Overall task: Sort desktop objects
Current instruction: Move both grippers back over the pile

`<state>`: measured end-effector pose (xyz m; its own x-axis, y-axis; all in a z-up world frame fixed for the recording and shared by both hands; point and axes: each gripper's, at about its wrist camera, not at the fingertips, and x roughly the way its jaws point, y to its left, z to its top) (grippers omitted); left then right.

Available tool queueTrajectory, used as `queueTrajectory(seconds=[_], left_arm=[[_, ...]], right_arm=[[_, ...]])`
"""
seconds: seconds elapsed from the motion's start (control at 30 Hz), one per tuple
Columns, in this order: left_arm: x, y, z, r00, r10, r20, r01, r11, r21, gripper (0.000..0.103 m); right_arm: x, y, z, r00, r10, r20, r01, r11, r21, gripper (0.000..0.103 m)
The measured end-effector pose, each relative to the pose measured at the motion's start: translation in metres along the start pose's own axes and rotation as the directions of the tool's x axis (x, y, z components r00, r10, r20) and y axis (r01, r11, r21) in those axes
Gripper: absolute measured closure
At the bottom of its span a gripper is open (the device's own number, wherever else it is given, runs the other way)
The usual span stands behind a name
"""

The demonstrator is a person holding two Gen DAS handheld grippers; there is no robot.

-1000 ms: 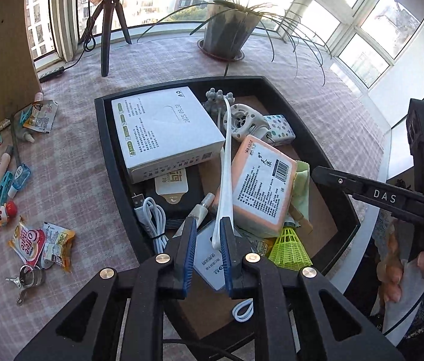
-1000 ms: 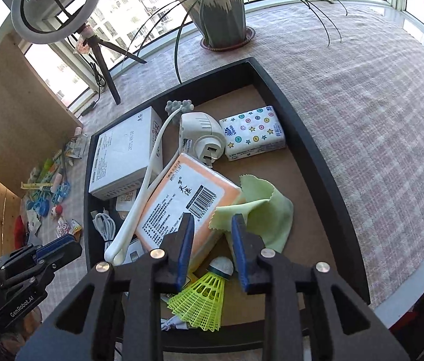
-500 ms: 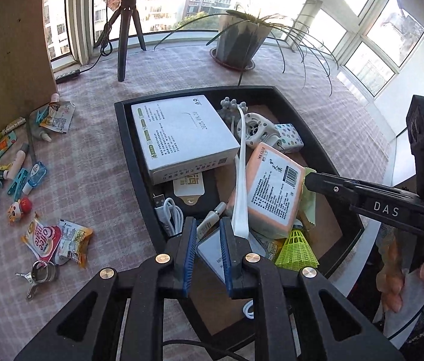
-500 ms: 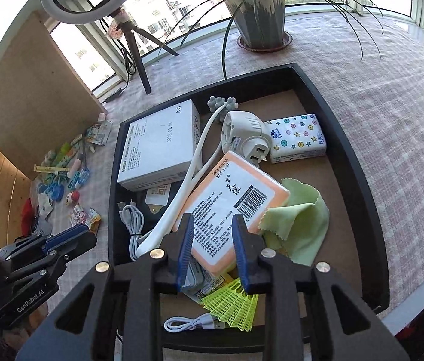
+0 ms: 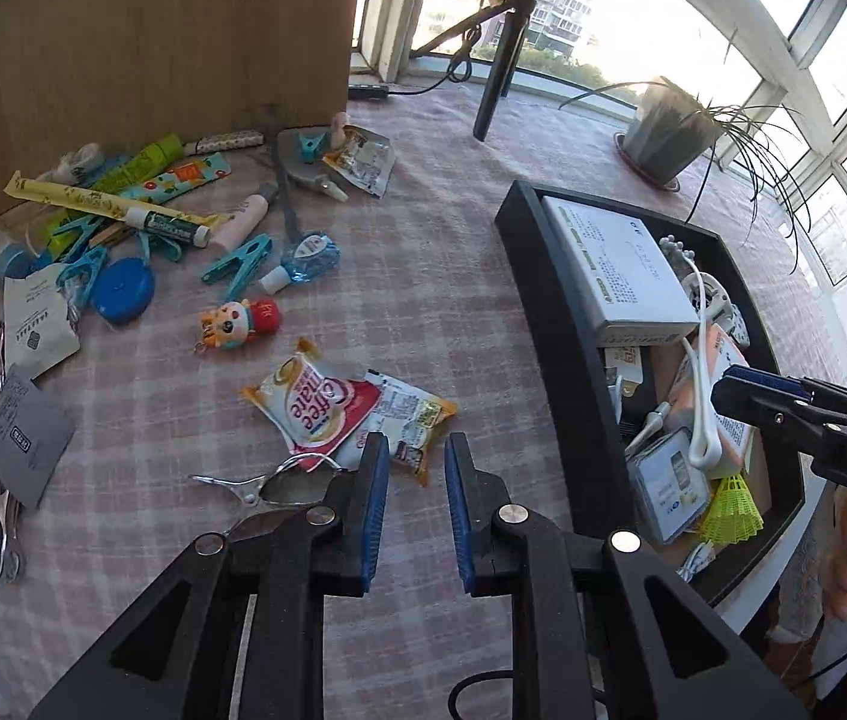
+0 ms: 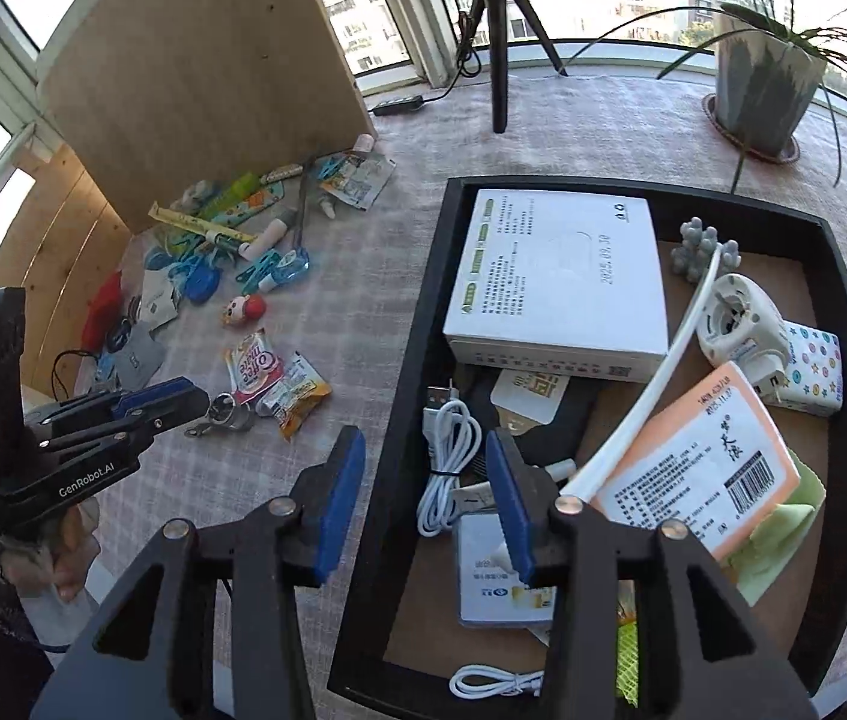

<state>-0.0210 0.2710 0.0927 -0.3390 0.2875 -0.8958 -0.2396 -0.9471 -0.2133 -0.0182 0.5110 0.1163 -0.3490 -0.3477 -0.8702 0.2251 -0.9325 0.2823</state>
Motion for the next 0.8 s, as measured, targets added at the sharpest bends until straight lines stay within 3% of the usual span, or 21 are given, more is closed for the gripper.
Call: queueTrajectory(seconds=[0.17,0.23,0.3,0.53,0.8], left_arm=[[-0.003,0.039,-0.006,0.996,0.089,-0.027,-0.086,0.992,0.089,0.071],[-0.004,0.044,-0.010,0.995,0.090,-0.037,-0.084,0.987,0.136,0.065],[-0.001,0.046,-0.012,0.996,0.070,-0.052,-0.061,0.984,0.168,0.052],[0.022,0.033,-0.020,0.990,0.102,-0.101,-0.063,0.942,0.330,0.050],[0.038,0.042,-0.010,0.989,0.071,-0.133,-0.029,0.955,0.294,0.048]], right_arm=[[0.032,0.041,0.010,0.996,0.037,-0.086,-0.047,0.991,-0.126,0.055],[0.048,0.054,0.014,0.992,0.024,-0.124,-0.046,0.983,-0.176,0.053],[0.063,0.066,0.017,0.987,0.010,-0.159,-0.046,0.973,-0.225,0.047],[0.100,0.093,0.025,0.973,-0.089,-0.212,0.001,0.924,-0.383,0.043],[0.120,0.095,0.035,0.964,-0.088,-0.251,-0.018,0.919,-0.393,0.043]])
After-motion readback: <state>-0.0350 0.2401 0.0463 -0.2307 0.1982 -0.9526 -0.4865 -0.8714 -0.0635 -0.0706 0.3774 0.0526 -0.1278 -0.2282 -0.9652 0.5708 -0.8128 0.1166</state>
